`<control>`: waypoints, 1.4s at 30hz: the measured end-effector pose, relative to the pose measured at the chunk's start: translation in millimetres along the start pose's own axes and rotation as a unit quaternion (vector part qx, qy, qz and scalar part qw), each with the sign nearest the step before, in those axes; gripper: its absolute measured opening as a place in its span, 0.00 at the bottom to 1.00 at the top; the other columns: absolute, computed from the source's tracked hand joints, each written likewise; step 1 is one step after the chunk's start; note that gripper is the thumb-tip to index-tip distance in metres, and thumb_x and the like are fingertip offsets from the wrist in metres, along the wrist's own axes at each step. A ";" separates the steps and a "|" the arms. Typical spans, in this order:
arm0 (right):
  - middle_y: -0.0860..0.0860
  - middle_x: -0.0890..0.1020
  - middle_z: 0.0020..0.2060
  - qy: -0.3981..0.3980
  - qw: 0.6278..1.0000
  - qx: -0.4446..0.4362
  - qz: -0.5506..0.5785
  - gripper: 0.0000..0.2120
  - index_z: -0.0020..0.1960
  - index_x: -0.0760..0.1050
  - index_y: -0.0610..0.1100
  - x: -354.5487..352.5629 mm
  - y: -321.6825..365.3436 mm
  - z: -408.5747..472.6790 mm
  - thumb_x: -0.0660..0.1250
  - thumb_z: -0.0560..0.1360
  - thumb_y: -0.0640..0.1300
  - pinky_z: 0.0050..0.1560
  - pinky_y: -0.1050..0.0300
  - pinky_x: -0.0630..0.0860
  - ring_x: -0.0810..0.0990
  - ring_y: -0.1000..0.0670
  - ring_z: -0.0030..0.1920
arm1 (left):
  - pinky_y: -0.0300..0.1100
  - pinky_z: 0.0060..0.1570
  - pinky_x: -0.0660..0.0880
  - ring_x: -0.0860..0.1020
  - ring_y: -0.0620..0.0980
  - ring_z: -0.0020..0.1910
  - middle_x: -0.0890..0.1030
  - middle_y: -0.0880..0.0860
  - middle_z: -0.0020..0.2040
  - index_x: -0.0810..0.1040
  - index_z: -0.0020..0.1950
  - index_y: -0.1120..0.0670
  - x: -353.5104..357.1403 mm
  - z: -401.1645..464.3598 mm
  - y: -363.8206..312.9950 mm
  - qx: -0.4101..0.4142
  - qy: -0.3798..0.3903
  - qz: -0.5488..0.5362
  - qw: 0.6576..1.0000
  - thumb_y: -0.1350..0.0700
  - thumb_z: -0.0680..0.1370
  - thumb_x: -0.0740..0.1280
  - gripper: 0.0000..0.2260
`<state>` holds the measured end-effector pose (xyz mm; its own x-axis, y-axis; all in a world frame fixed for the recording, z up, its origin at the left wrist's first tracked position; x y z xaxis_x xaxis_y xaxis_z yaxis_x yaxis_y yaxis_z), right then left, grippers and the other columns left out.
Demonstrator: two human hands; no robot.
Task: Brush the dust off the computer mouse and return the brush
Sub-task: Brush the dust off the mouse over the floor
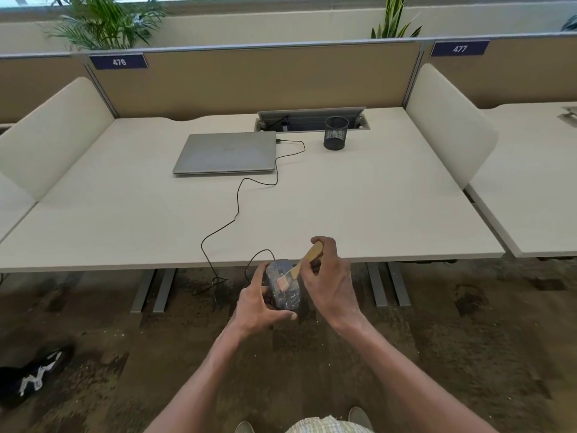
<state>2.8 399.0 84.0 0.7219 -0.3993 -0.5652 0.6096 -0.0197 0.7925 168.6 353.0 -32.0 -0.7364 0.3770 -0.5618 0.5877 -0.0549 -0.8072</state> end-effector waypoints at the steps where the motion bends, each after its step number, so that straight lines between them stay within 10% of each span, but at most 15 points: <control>1: 0.48 0.83 0.40 0.003 1.000 0.000 -0.009 0.20 0.66 0.65 0.45 0.8 -1.1 -0.7 0.69 0.78 0.41 0.39 0.56 0.84 0.84 0.52 0.37 | 0.52 0.58 0.80 0.83 0.51 0.55 0.82 0.56 0.60 0.52 0.80 0.48 0.1 0.0 0.1 -0.002 0.000 -0.002 1.000 0.47 0.58 0.85 0.59; 20: 0.51 0.82 0.39 -0.007 0.999 0.030 0.016 0.18 0.65 0.68 0.43 -8.7 -12.8 16.2 0.69 0.78 0.39 0.37 0.69 0.79 0.82 0.56 0.36 | 0.54 0.60 0.78 0.83 0.53 0.55 0.82 0.57 0.62 0.51 0.79 0.43 -1.3 12.5 3.5 0.003 0.000 0.005 1.000 0.43 0.57 0.84 0.59; 27: 0.46 0.83 0.40 -0.009 0.999 0.046 -0.017 0.18 0.66 0.66 0.43 -7.4 -27.8 20.9 0.68 0.79 0.39 0.34 0.56 0.82 0.83 0.51 0.36 | 0.45 0.58 0.78 0.83 0.47 0.51 0.83 0.57 0.60 0.50 0.79 0.42 -1.2 12.2 9.7 -0.004 0.006 0.009 1.000 0.47 0.58 0.84 0.59; 32: 0.51 0.81 0.42 -0.011 0.998 0.052 0.016 0.19 0.66 0.67 0.43 -8.3 -26.6 23.5 0.69 0.78 0.39 0.35 0.72 0.78 0.81 0.56 0.37 | 0.34 0.51 0.76 0.83 0.46 0.51 0.83 0.55 0.58 0.51 0.79 0.43 -1.3 15.8 11.5 -0.003 0.013 0.002 1.000 0.47 0.59 0.85 0.58; 37: 0.48 0.82 0.42 -0.013 0.998 0.062 0.001 0.17 0.66 0.67 0.43 -10.2 -35.2 23.5 0.67 0.79 0.40 0.37 0.58 0.82 0.83 0.51 0.38 | 0.31 0.47 0.77 0.84 0.45 0.47 0.84 0.53 0.54 0.51 0.78 0.41 -4.4 17.8 14.4 -0.005 0.014 0.003 1.000 0.42 0.57 0.83 0.58; 42: 0.54 0.80 0.38 -0.018 0.998 0.055 0.034 0.16 0.65 0.68 0.44 -14.9 -28.6 21.4 0.68 0.79 0.40 0.38 0.64 0.81 0.82 0.55 0.37 | 0.25 0.44 0.74 0.83 0.44 0.48 0.83 0.55 0.57 0.51 0.79 0.45 -5.8 15.6 7.7 -0.011 0.011 0.001 1.000 0.48 0.59 0.84 0.58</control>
<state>-32.4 385.9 74.7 0.7467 -0.4357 -0.5026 0.5185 -0.0920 0.8501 172.1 335.9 -37.8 -0.7278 0.3966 -0.5594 0.5967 -0.0356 -0.8016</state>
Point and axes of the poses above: each hand's wrist, its own z-axis towards the middle knuckle, its own x-axis out of the palm, y = z × x, the point moved 10 cm from there along z, towards the middle knuckle
